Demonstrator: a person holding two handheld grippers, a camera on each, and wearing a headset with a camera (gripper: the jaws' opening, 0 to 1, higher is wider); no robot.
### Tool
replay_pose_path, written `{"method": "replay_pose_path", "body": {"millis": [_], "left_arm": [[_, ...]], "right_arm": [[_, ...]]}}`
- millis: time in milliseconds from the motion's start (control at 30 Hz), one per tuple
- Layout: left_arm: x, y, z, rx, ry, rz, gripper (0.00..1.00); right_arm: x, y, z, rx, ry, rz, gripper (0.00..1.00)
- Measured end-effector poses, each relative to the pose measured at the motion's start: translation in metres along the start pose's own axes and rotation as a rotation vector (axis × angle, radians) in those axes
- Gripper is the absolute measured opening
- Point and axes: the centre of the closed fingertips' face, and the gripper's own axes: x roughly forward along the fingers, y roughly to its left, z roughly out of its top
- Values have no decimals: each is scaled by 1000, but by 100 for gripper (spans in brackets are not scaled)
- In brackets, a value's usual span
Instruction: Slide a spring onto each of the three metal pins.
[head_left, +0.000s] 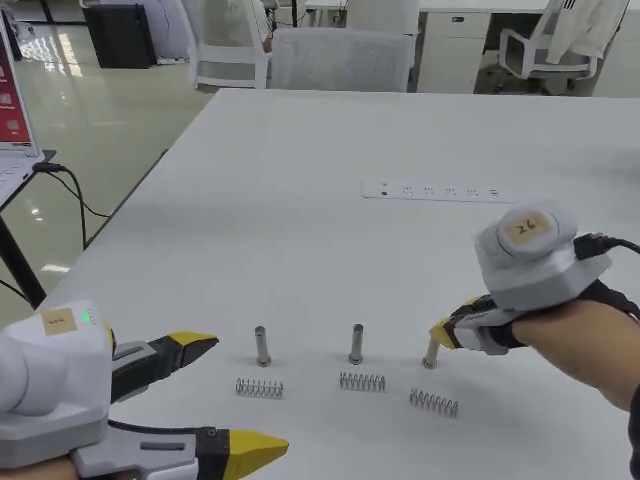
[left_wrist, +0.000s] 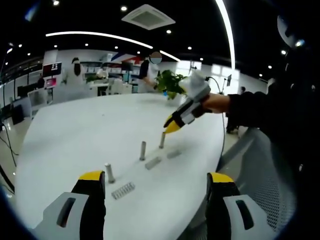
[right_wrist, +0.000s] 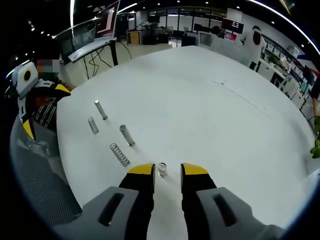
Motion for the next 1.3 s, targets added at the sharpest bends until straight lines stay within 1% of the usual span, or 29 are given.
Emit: {"method": "replay_pose_path", "body": {"millis": [167,233,300,367,433,467,500,567,600,633,700,833,1067,1267,1300], "left_arm": [[0,0,-1,-3,-1,-3,80],[1,0,-1,-2,1,-4,79],[1,0,-2,-3,3,-5,79],[1,-1,-1,-5,0,-7,79],[1,-1,-1,-6,0,-8,79],[2,-1,-1,-6,0,-9,79],[2,-1,-2,-7,1,-11,79],[2,-1,-2,-5,2,-12,79],[2,-1,-2,-5,2,-13,79],[2,-1,-2,-5,1,-13,78],[2,-1,-1,-4,0,-13,78],[2,-2,-2,1,3,-18,77],[2,-1,-2,7,5,-16,76],[3,-2,-1,17,9,-21,75],[3,-3,0,20,9,-24,75]], "right_arm": [[-8,-3,-14,6,4,6,19],[-9,-1,-21,11,13,23,19],[-11,5,-26,11,17,54,18],[-10,14,-33,-12,33,97,18],[-10,26,-40,-59,57,141,17],[-9,29,-41,-67,61,150,17],[-7,36,-48,-90,87,179,17],[-4,41,-53,-127,107,193,17],[-3,42,-54,-131,112,195,17],[-1,45,-57,-149,124,207,17],[2,48,-59,-175,139,214,16],[8,48,-64,-233,173,213,14],[16,48,-71,-292,226,220,11],[20,50,-74,-330,250,220,9],[20,49,-75,-345,258,216,8]]}}
